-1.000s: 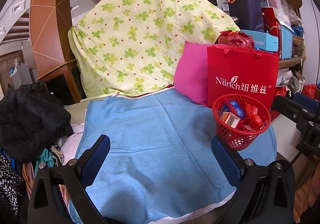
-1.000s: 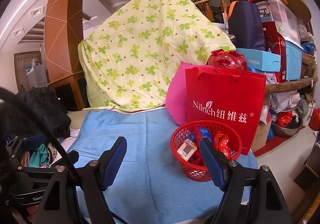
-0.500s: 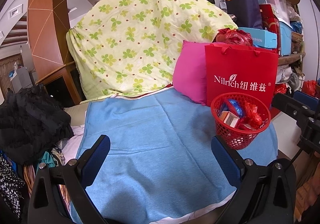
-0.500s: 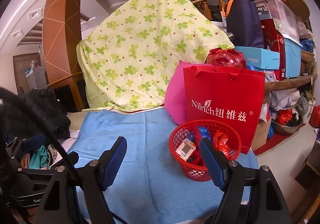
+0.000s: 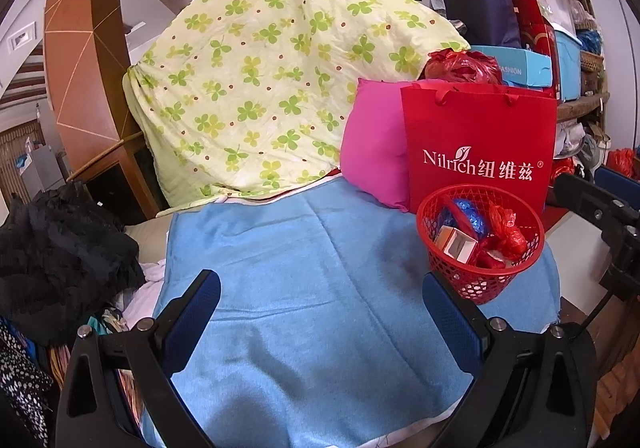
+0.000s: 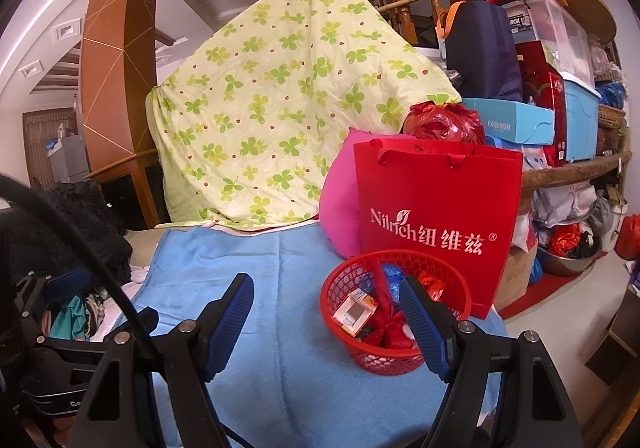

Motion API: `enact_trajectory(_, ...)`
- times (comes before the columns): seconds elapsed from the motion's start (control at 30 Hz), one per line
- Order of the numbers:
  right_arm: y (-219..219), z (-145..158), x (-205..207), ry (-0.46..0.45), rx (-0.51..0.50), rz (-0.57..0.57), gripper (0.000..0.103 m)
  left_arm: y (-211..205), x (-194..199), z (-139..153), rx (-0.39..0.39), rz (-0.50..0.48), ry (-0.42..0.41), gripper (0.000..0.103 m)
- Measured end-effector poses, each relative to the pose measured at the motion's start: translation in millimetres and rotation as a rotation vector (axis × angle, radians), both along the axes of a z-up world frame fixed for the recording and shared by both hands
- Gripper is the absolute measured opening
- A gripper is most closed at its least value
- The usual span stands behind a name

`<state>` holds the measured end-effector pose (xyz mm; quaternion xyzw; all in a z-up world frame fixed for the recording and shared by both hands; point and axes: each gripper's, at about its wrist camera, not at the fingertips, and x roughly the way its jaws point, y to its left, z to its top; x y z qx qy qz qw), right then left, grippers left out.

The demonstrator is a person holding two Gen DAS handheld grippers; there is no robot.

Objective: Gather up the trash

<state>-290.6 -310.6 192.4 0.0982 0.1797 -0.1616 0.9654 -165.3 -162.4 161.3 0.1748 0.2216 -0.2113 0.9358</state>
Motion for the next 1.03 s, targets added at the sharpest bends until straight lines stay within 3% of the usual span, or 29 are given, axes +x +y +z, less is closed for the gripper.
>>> enact_trajectory(0.37,-44,-11,5,0.002,0.012,-0.06,0.078,-47,11,-9,0.071,-0.042,-0.007,0.101)
enact_trajectory(0.67,-75,-37,23,0.037,0.058,-0.052,0.078,-87,23,-26,0.129,-0.055,0.016,0.101)
enact_trajectory(0.9,-97,-51,30,0.068,0.085,-0.095,0.078,-91,40,-39,0.098,-0.072,0.067,0.101)
enact_trajectory(1.03,-89,-51,43,0.08,0.077,-0.086,0.078,-68,64,-50,0.022,-0.075,0.142,0.101)
